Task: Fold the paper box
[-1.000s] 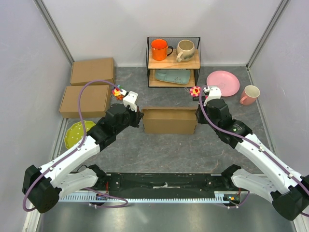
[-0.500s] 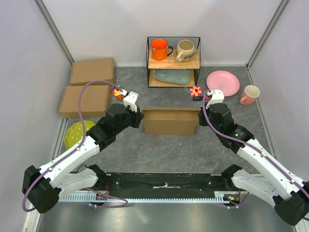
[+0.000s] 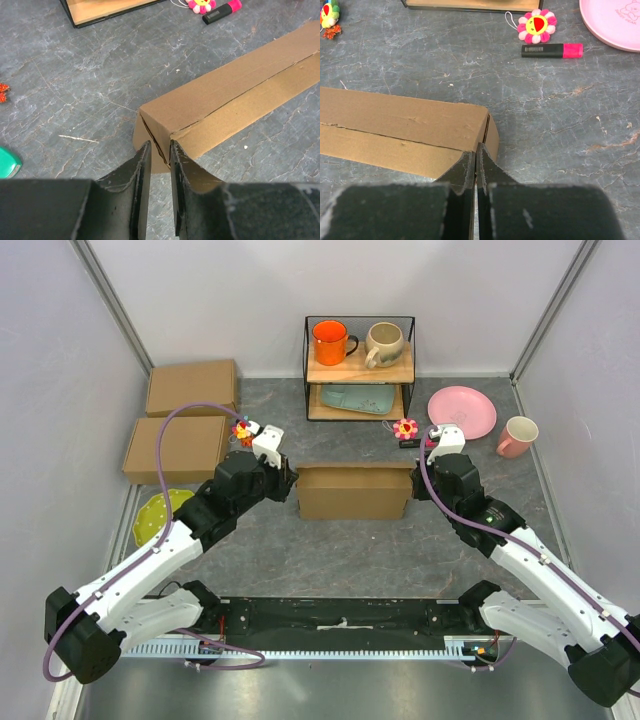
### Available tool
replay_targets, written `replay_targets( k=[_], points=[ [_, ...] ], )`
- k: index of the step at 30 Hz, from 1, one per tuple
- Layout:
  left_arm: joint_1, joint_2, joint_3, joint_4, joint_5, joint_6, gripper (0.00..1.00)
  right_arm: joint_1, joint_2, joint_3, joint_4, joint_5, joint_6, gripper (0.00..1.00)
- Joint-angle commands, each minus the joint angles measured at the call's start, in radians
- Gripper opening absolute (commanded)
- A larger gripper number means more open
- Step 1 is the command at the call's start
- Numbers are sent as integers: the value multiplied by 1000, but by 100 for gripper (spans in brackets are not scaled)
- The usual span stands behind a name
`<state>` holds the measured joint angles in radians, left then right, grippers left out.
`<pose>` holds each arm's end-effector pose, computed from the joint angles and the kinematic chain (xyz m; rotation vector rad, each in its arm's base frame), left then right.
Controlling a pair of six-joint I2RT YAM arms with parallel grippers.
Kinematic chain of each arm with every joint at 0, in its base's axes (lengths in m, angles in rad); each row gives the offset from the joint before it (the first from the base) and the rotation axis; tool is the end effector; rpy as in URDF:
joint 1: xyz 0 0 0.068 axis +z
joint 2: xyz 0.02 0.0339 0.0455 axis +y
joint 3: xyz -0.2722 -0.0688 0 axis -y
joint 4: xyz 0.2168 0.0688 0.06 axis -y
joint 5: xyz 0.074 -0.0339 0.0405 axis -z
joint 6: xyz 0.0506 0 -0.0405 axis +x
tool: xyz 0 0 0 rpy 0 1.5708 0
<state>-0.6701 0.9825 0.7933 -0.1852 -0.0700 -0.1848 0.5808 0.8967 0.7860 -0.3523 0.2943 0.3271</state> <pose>0.1660 -0.1270 0.3126 0.4291 1.9299 -0.4954 0.1600 0.0874 0.3072 -0.0717 2.0222 0.2781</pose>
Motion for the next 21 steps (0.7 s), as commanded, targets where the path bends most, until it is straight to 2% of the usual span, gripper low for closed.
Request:
replay_targets(
  k=[1,12,17,18,20,21],
  points=[
    [-3,-13,49,27,-17,34,29,4,10,-13,-53,-7,16,0],
    [-3,5,53,49,-16,48,25,4,7,-14,-54,-14,16,0],
    [-3,16,57,55,-20,48,20,2,11,-16,-56,-17,15,0],
    [-3,19,57,61,-19,47,17,4,10,-16,-56,-15,15,0],
    [-3,24,54,66,-19,47,2,4,10,-16,-57,-14,15,0],
    [-3,24,52,69,-19,48,2,4,10,-16,-59,-15,15,0]
  ],
)
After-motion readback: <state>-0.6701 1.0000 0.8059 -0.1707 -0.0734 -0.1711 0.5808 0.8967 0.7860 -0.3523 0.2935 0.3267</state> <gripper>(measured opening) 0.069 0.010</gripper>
